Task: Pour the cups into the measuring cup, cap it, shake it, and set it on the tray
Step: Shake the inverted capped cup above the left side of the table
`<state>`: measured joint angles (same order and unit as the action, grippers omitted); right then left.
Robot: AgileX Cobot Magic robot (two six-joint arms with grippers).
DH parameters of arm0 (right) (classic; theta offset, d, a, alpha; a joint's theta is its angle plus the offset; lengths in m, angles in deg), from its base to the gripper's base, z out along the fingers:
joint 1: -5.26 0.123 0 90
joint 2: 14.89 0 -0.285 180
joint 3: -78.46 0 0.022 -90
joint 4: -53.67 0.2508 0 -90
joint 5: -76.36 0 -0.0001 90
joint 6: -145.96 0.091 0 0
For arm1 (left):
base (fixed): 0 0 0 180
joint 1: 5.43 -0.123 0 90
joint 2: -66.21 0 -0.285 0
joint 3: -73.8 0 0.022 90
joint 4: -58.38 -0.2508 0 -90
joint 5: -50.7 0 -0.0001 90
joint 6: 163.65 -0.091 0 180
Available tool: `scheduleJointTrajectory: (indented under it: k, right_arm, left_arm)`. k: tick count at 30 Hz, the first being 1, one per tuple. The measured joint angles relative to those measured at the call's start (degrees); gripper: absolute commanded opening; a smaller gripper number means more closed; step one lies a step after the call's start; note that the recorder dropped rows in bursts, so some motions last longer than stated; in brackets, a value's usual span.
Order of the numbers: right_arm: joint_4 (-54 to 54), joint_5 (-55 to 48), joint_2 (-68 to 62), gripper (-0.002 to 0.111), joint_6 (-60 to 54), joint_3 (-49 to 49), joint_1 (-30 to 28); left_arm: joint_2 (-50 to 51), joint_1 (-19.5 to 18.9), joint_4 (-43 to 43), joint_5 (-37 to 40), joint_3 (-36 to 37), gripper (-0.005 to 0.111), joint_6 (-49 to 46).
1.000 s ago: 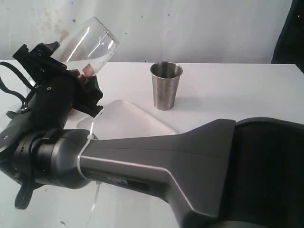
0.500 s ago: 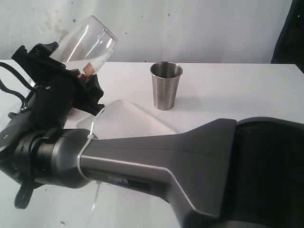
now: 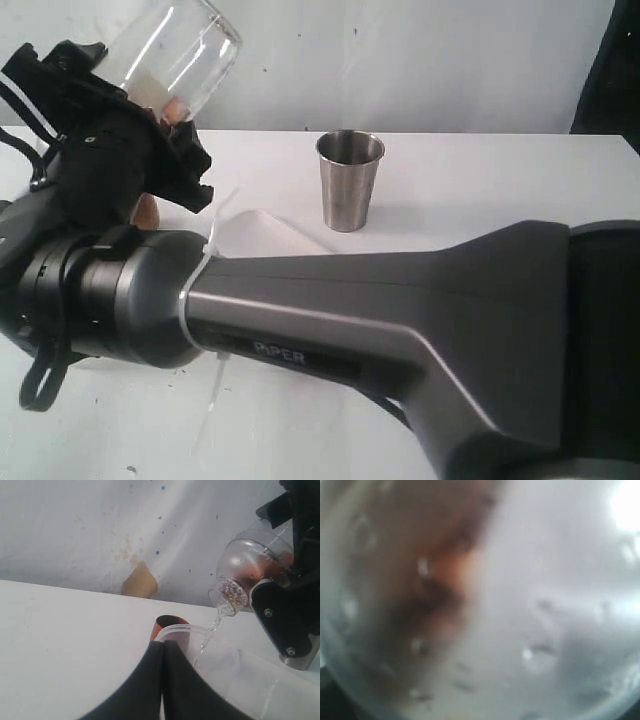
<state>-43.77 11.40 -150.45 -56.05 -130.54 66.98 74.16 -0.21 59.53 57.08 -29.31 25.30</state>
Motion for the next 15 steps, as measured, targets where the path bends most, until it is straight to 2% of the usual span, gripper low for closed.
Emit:
scheduleJointTrajectory:
  k: [15]
  right_arm:
    - [0.00,1.73,0.00,0.000,-3.08,0.00,0.00]
  left_arm:
    - [0.00,0.00,0.00,0.00,0.00,0.000,0.00]
